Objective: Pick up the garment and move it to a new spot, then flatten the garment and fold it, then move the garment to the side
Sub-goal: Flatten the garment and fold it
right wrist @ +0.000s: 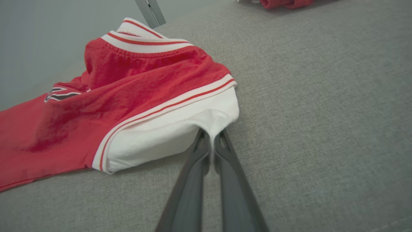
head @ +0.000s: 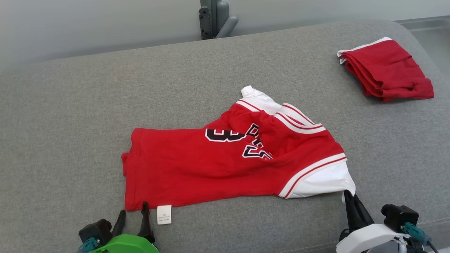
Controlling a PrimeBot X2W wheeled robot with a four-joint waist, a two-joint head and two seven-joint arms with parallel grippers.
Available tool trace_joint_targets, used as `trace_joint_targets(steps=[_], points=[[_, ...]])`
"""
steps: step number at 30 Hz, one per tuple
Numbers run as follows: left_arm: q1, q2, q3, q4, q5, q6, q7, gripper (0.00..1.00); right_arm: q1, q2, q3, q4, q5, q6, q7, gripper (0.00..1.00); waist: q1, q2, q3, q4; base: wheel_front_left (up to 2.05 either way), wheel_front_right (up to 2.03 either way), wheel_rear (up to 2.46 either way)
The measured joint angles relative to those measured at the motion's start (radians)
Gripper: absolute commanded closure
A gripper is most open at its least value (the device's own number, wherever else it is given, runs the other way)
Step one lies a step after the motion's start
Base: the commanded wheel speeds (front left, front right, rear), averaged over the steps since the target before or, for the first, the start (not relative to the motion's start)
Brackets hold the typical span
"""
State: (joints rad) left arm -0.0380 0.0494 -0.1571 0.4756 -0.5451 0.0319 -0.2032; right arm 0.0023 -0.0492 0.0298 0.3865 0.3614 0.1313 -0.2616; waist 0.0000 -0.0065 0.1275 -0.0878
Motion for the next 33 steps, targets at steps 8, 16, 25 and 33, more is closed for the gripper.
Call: trace_joint_targets(steps=[8,16,25,33], points=[[-0.057,0.000,-0.016,0.076,-0.029,0.022,0.014,0.85,-0.012,0.000,0.009,-0.003,-0.003,0.000,0.000,1.00,0.0000,0.0000,0.007,-0.005,0.00,0.00,0.00],[-0.060,0.001,-0.036,0.079,-0.045,-0.002,-0.011,1.00,-0.012,0.000,0.005,-0.032,0.003,0.000,0.000,1.00,0.0000,0.0000,-0.009,-0.005,0.00,0.00,0.00],[-0.030,0.002,-0.011,-0.113,-0.041,-0.006,-0.049,1.00,-0.024,0.000,0.014,-0.158,0.072,0.000,0.000,1.00,0.0000,0.0000,-0.051,0.003,0.00,0.00,0.00],[0.013,0.003,0.003,-0.402,-0.040,-0.005,-0.054,1.00,-0.040,-0.023,0.027,-0.356,0.136,0.000,0.000,1.00,0.0000,0.0000,-0.103,0.000,0.00,0.00,0.00]])
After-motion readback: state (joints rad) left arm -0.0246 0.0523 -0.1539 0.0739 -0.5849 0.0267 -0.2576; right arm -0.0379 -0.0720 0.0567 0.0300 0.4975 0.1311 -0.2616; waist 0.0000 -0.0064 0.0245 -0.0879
